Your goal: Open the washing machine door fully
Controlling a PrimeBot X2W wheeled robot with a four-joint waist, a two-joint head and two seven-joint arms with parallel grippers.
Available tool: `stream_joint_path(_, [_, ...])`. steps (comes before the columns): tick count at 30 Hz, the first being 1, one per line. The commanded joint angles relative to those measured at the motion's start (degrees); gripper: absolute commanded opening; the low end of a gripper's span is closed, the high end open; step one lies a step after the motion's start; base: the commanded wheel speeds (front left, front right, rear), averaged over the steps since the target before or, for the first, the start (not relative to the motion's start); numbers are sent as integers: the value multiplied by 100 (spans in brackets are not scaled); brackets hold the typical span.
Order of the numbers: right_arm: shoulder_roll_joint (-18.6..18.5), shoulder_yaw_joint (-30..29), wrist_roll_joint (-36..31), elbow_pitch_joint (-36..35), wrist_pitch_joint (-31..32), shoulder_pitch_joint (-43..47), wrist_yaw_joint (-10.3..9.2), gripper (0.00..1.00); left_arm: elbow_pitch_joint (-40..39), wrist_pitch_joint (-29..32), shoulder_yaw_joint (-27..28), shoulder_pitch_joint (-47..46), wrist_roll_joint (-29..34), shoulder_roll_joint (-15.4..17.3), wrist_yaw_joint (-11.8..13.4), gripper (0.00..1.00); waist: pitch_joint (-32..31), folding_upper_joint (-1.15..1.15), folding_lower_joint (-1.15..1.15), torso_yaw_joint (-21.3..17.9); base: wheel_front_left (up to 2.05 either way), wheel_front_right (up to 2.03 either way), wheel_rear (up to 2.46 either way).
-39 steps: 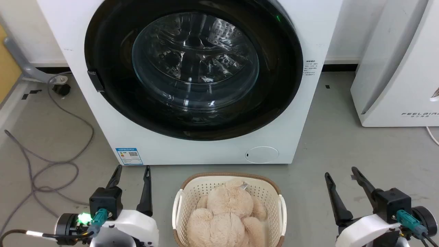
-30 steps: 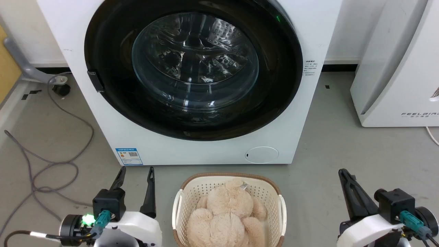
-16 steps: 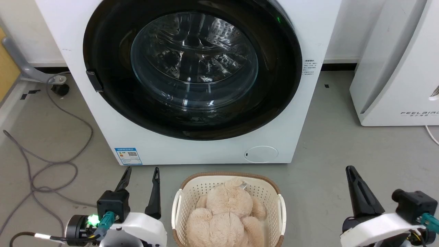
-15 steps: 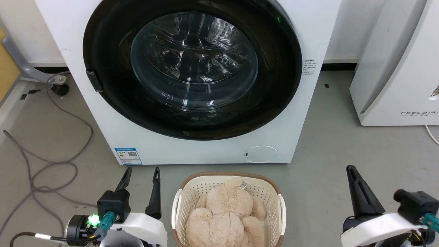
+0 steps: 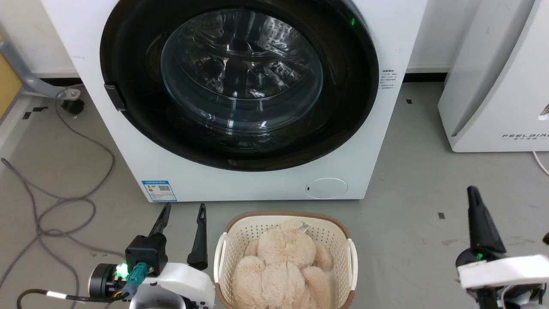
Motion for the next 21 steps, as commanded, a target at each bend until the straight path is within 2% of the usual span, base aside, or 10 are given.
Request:
stream_joint_path(1, [1, -57, 301, 39, -43, -139, 2, 0, 20, -53, -40, -86, -58, 4, 29, 100, 20, 0, 0, -6, 0, 0, 0])
stream_joint_path(9, [-91, -308, 1419, 400, -139, -771, 3, 0, -26, -149, -105, -202, -92, 4, 59, 100, 215, 0, 0, -51, 0, 0, 0])
stream_joint_path(16, [-433, -320, 2358, 973, -223, -1570, 3, 0, -102, -233, -138, -321, -89, 11, 72, 100, 418, 0, 0, -109, 0, 0, 0])
stream_joint_path(21, [-767, -96, 2931, 1443, -283, -2231, 3, 0, -159, -293, -169, -424, -88, 16, 83, 100, 566, 0, 0, -134, 0, 0, 0])
